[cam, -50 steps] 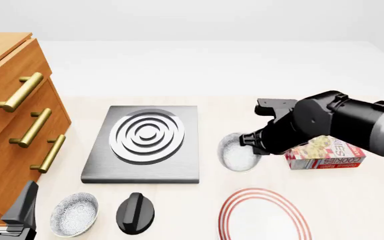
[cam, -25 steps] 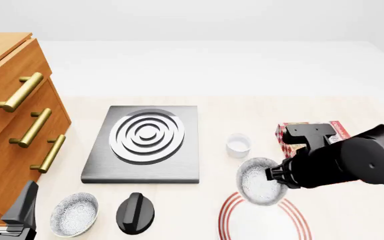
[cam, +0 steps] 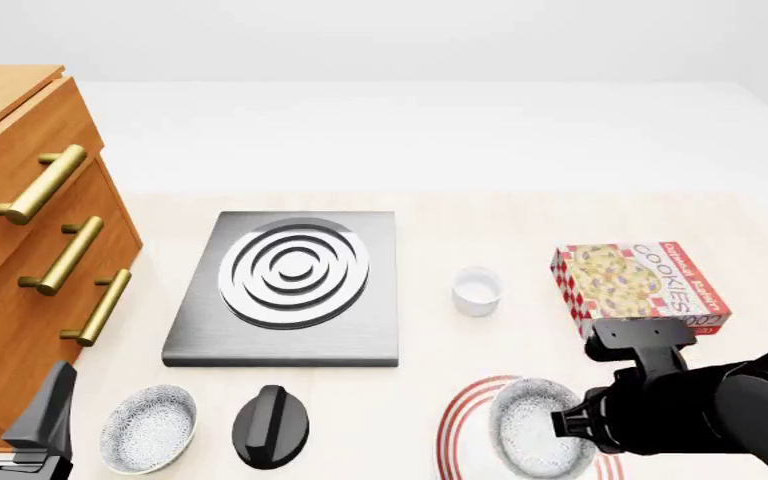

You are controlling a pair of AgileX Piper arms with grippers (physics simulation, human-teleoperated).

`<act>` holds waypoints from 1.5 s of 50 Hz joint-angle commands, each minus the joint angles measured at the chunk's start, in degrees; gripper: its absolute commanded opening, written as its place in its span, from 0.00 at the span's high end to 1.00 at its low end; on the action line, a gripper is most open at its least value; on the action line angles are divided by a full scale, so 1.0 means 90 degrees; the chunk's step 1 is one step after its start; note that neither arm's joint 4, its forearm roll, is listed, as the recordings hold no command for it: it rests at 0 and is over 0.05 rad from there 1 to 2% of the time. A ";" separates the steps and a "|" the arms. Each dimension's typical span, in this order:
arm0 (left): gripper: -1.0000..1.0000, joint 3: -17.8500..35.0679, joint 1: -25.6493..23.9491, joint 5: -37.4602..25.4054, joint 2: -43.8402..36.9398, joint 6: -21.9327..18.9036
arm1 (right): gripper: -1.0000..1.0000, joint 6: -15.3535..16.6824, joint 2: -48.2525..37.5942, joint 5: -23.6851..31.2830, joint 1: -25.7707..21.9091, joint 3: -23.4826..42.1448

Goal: Pick the akita bowl between the plate and the ramekin and place it on the plate.

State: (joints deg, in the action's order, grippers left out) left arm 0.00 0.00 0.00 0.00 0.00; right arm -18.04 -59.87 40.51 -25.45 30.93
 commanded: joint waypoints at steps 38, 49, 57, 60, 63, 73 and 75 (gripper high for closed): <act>0.00 0.0000 0.0000 0.0000 0.0000 0.0000 | 0.00 0.0041 -0.0523 -0.1041 0.0225 -0.0731; 0.00 0.0000 0.0000 0.0000 0.0000 0.0000 | 0.00 0.0215 -0.0189 -0.0610 0.0424 -0.0415; 0.00 0.0000 0.0000 0.0000 0.0000 0.0000 | 0.00 0.0863 0.1110 0.1198 0.1348 0.1111; 0.00 0.0000 0.0000 0.0000 0.0000 0.0000 | 0.00 0.0988 0.1456 0.1775 0.1676 0.1968; 0.00 0.0000 0.0000 0.0000 0.0000 0.0000 | 0.00 0.0993 0.1680 0.2030 0.1833 0.2639; 0.00 0.0000 0.0000 0.0000 0.0000 0.0000 | 0.00 0.0301 0.2180 0.2207 0.1034 0.3472; 0.00 0.0000 0.0000 0.0000 0.0000 0.0000 | 0.00 0.0428 0.2235 0.2161 0.1080 0.3480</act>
State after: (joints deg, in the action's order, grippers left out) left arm 0.00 0.00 0.00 0.00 0.00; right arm -13.23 -44.80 56.22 -14.82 54.58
